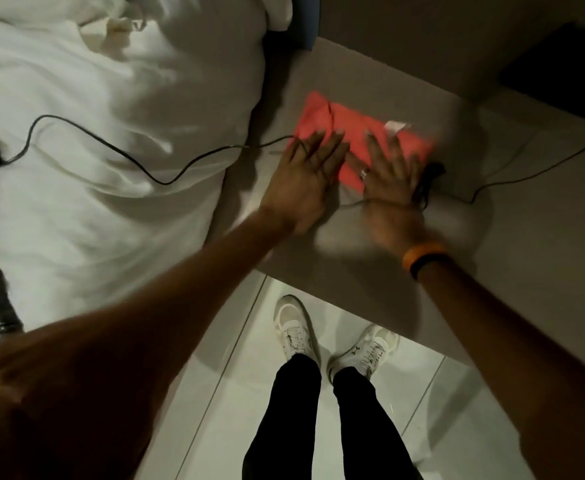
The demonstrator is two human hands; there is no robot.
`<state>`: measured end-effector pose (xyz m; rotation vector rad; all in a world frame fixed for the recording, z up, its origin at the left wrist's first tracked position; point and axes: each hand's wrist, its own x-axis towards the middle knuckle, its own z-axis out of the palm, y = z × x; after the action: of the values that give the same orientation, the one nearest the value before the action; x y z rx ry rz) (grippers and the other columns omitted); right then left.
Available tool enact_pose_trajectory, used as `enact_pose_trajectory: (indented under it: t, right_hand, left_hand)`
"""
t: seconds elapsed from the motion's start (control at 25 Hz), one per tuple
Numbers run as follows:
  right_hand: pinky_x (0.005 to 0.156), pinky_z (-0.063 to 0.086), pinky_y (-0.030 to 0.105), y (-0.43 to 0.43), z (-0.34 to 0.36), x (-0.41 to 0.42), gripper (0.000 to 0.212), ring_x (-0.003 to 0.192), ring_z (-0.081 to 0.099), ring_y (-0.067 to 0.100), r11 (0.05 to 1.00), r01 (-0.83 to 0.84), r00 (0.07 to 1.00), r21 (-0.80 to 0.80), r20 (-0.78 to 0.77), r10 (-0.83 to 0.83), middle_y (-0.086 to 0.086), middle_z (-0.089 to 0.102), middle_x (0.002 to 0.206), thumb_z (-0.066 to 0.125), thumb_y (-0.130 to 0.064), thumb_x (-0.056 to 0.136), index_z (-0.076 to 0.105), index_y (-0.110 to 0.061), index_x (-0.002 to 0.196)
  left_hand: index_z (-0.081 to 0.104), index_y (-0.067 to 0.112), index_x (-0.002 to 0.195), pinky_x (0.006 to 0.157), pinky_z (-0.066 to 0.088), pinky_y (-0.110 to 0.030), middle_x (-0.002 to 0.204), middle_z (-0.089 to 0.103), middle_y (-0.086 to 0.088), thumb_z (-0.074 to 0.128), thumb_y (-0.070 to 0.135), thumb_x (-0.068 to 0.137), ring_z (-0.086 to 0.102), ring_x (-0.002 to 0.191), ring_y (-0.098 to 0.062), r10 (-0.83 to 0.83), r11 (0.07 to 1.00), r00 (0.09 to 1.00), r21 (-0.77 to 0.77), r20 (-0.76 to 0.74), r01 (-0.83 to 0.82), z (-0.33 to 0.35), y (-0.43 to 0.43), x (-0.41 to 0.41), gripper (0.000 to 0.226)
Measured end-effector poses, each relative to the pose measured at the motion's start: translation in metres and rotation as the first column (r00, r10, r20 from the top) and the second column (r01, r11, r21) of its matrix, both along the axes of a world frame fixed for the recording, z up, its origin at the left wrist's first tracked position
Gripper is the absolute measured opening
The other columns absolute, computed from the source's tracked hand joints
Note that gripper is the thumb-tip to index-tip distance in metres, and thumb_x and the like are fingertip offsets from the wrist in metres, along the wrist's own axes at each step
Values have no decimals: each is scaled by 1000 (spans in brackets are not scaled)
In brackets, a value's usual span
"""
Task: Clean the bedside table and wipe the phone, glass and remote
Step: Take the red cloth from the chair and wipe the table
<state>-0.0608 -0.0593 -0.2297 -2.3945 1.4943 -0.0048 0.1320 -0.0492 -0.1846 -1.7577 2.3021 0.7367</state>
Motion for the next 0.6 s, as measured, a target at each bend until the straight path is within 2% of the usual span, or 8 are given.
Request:
enact_pose_trajectory:
  t: [0.12, 0.24, 0.32, 0.4, 0.48, 0.56, 0.6]
  right_hand:
    - [126, 9, 60, 85, 13, -10, 72, 159, 4, 31, 999, -37, 999, 15, 31, 36, -1, 16, 171, 48, -11, 92, 31, -37, 157]
    - [124, 14, 63, 155, 19, -24, 71, 159, 4, 33, 989, -128, 992, 74, 13, 128, -2, 14, 171, 36, -8, 93, 29, -39, 158]
    - [123, 17, 63, 183, 18, -43, 79, 159, 3, 32, 978, -194, 979, 80, -43, 198, -3, 10, 172, 40, -3, 94, 21, -42, 159]
    - [124, 18, 61, 190, 16, -59, 87, 160, 4, 31, 970, -233, 969, 67, -70, 238, -4, 9, 172, 49, 0, 92, 16, -42, 160]
    - [125, 17, 60, 175, 17, -69, 85, 159, 5, 30, 960, -275, 959, 57, -51, 278, -5, 11, 172, 52, -3, 92, 19, -41, 160]
    - [125, 16, 60, 144, 13, -79, 76, 159, 6, 31, 952, -304, 951, 44, -46, 306, -3, 13, 171, 51, -12, 95, 22, -39, 159]
    - [126, 15, 60, 124, 11, -83, 69, 159, 7, 32, 957, -290, 956, 25, -47, 291, -1, 14, 171, 47, -19, 98, 23, -38, 159]
  left_hand:
    - [25, 14, 160, 126, 14, -50, 168, 22, -6, 33, 32, 100, 15, 156, -30, 72, 997, 997, -12, -18, -72, 2, 96, -7, 63]
    - [24, 15, 160, 126, 3, -45, 169, 16, -5, 57, 19, 95, 9, 157, -27, 49, 999, 998, 9, 42, -50, 3, 181, -16, 72]
    - [29, 13, 158, 125, 12, -46, 168, 19, -7, 70, 18, 88, 14, 156, -29, 3, 998, 997, 58, 77, -8, 6, 212, -29, 81]
    - [33, 11, 156, 121, 27, -49, 167, 23, -9, 74, 18, 84, 20, 154, -32, 8, 993, 999, 119, 49, -13, 8, 221, -40, 84]
    - [35, 9, 156, 117, 35, -53, 166, 26, -10, 76, 16, 81, 24, 153, -35, 19, 990, 999, 141, 42, -25, 9, 210, -45, 85]
    - [30, 11, 157, 117, 30, -53, 167, 23, -9, 75, 17, 82, 22, 153, -35, 17, 988, 998, 153, 68, -28, 13, 181, -53, 88]
    - [22, 13, 160, 120, 20, -52, 168, 15, -8, 72, 22, 86, 14, 154, -33, 14, 987, 997, 158, 75, -26, 12, 159, -58, 90]
